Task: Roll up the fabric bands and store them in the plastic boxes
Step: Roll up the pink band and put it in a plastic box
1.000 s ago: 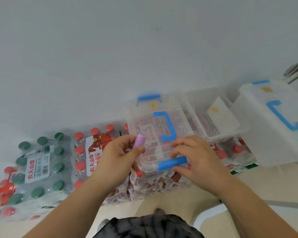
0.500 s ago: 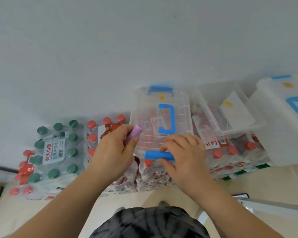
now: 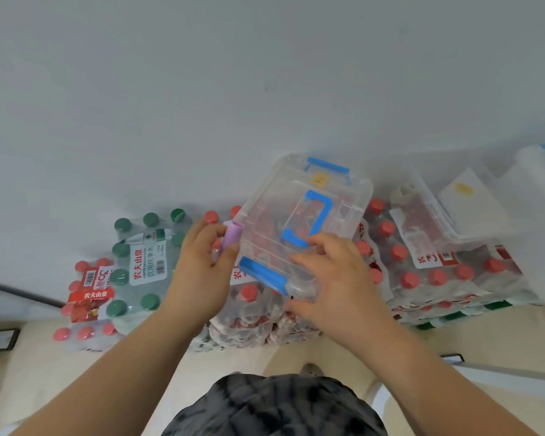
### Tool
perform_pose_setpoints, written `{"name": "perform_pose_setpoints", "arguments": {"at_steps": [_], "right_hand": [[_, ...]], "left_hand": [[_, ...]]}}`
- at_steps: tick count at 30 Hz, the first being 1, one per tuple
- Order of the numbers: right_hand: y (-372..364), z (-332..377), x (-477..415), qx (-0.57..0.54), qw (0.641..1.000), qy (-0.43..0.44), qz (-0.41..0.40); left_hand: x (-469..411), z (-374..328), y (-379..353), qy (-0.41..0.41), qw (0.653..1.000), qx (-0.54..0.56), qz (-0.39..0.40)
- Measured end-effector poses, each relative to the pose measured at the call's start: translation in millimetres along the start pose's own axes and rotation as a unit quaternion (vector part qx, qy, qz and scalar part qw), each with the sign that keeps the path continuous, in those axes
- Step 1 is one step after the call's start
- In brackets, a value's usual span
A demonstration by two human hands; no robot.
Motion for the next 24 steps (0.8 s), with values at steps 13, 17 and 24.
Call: {"name": "perform_pose_setpoints", "arguments": {"at_steps": [13,17,24], "right_hand": [[-19,65,3,-0.063,0.996,-0.027,0.057],[-32,100,-2,-0.199,0.962,-0.077,0.17],[-3,33,-51,-0.069,0.977,-0.14,-0.146]], "left_hand": [[-37,-7,30,0.061,0.983,0.171,0.023],[-50,12,52,0.066,0.993,0.094,0.009],[-45,17,55,-0.071,0.995,-0.066,-0.027]]}}
Point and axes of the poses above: each hand's wrist, its own x-axis away from the middle knuckle, its own y-axis out of the back of the hand, z = x × y, the point moved 3 cm from there along -x, towards the middle knuckle, and after that the axes turned 12 degrees about -z, right-handed, at the moved point
